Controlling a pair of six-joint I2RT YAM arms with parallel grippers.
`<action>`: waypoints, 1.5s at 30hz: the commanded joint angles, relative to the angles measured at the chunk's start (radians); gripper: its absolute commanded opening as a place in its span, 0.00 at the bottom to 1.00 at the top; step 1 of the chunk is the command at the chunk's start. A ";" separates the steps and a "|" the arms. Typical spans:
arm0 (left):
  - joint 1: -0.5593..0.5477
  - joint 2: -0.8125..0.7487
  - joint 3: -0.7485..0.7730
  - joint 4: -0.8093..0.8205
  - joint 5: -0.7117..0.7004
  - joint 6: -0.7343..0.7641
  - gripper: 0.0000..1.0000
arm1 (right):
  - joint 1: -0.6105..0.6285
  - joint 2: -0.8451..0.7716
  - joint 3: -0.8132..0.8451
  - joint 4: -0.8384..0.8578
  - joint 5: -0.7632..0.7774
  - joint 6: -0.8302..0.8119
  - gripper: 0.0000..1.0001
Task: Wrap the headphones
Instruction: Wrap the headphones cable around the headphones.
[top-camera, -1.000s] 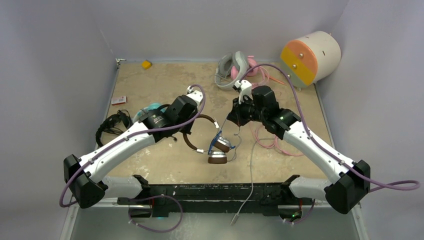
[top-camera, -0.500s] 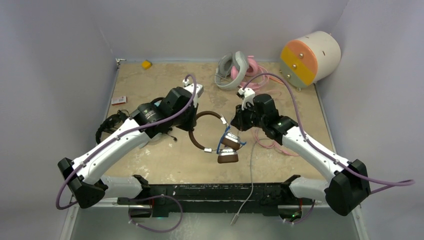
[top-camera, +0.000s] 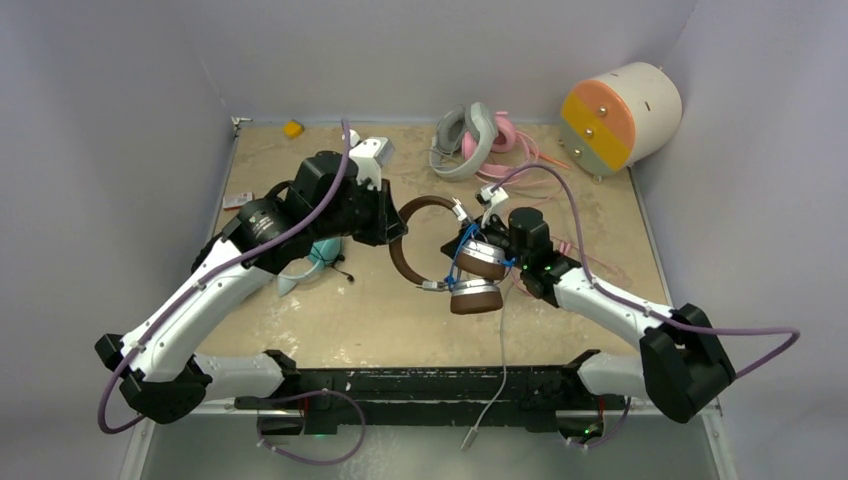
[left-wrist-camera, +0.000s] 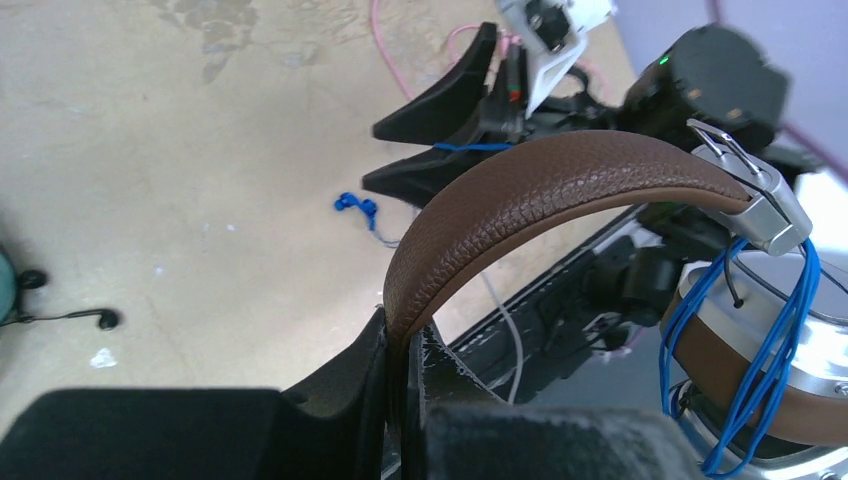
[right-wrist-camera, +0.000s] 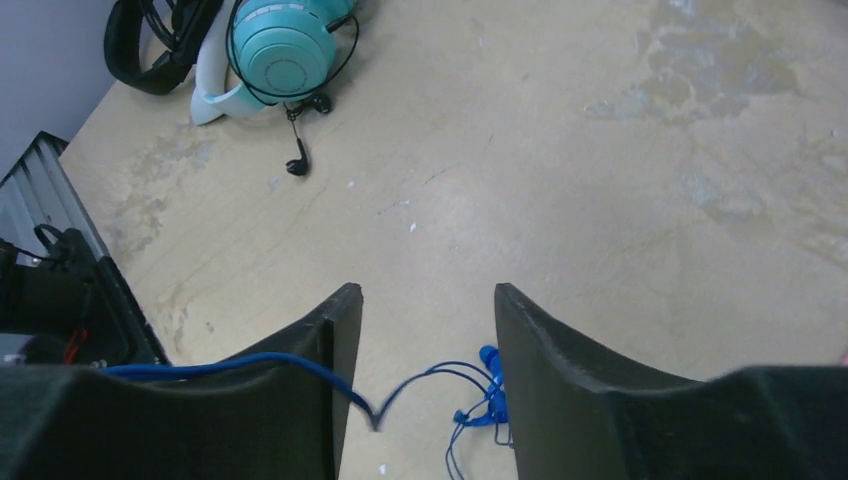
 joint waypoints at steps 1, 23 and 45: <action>0.048 -0.031 0.047 0.143 0.151 -0.114 0.00 | -0.003 0.039 -0.060 0.284 -0.069 0.044 0.61; 0.336 0.180 0.436 0.013 0.086 -0.121 0.00 | 0.247 -0.034 -0.230 0.427 -0.002 0.140 0.03; 0.437 0.203 0.028 0.155 -0.574 0.097 0.00 | 0.465 -0.195 0.440 -0.611 0.045 -0.094 0.00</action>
